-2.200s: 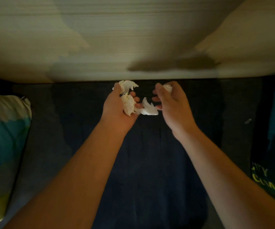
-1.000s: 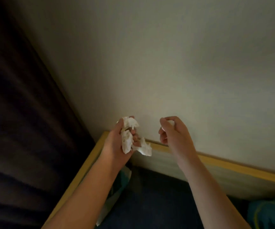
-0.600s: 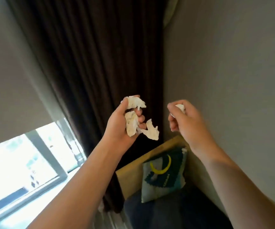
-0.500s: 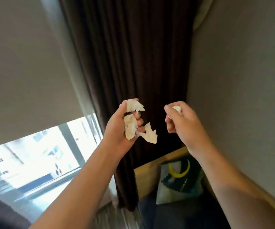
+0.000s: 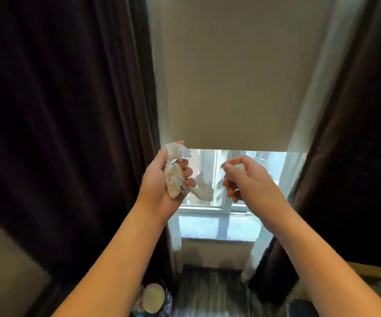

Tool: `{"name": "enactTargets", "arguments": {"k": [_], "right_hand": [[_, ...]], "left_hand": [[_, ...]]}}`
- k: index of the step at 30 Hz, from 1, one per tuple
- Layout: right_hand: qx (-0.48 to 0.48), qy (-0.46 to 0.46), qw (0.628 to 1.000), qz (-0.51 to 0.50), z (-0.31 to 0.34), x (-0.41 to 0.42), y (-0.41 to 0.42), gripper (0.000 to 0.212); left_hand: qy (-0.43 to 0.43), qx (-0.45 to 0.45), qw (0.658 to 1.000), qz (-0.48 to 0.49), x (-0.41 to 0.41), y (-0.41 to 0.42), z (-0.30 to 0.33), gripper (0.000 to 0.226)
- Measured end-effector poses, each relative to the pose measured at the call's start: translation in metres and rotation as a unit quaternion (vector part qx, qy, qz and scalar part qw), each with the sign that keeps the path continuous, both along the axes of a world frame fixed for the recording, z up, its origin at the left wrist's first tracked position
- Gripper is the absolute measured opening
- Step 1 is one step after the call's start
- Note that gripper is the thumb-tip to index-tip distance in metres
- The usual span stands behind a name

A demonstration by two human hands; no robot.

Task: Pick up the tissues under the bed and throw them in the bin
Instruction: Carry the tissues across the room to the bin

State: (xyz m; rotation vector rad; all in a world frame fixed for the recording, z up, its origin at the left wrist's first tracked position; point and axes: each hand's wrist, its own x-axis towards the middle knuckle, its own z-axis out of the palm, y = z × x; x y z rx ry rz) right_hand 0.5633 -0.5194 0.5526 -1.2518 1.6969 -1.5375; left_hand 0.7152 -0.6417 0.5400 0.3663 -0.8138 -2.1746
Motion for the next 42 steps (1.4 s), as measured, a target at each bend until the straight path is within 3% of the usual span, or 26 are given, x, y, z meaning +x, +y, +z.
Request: {"name": "enactTargets", "arguments": {"k": [6,14,19,23,27,29,33,36,39,42], "right_hand": [[0.029,-0.065,0.991,0.112,-0.035,0.114,-0.088,0.017],[0.136,-0.144,0.964,0.177,-0.104,0.175,-0.159,0.034],[0.162,-0.009,0.952,0.258,-0.128,0.175,-0.199,0.049],[0.135,0.097,0.945,0.283,-0.143,0.151,-0.245,0.042],[0.161,0.13,0.923,0.325,-0.155,0.128,-0.287,0.043],[0.185,0.13,0.907,0.354,-0.167,0.121,-0.308,0.044],[0.198,0.125,0.882,0.41,-0.203,0.125,-0.328,0.012],[0.231,0.11,0.868,0.426,-0.238,0.133,-0.337,0.013],[0.284,0.08,0.854,0.428,-0.276,0.143,-0.343,0.014],[0.329,0.033,0.835,0.44,-0.331,0.158,-0.35,0.009]], "left_hand": [[-0.016,0.036,0.992,0.119,0.126,-0.056,-0.036,0.036],[0.046,0.143,0.962,0.228,0.19,-0.075,-0.098,0.029],[0.018,0.19,0.938,0.29,0.175,-0.098,-0.121,0.031],[0.017,0.223,0.906,0.359,0.147,-0.136,-0.133,0.036],[0.031,0.235,0.89,0.389,0.125,-0.169,-0.146,0.035],[0.04,0.238,0.886,0.395,0.121,-0.186,-0.159,0.035],[0.064,0.244,0.881,0.401,0.131,-0.206,-0.196,0.032],[0.064,0.27,0.873,0.401,0.143,-0.217,-0.242,0.039],[0.026,0.313,0.859,0.403,0.153,-0.224,-0.282,0.031],[-0.071,0.3,0.856,0.415,0.166,-0.226,-0.349,0.036]]}}
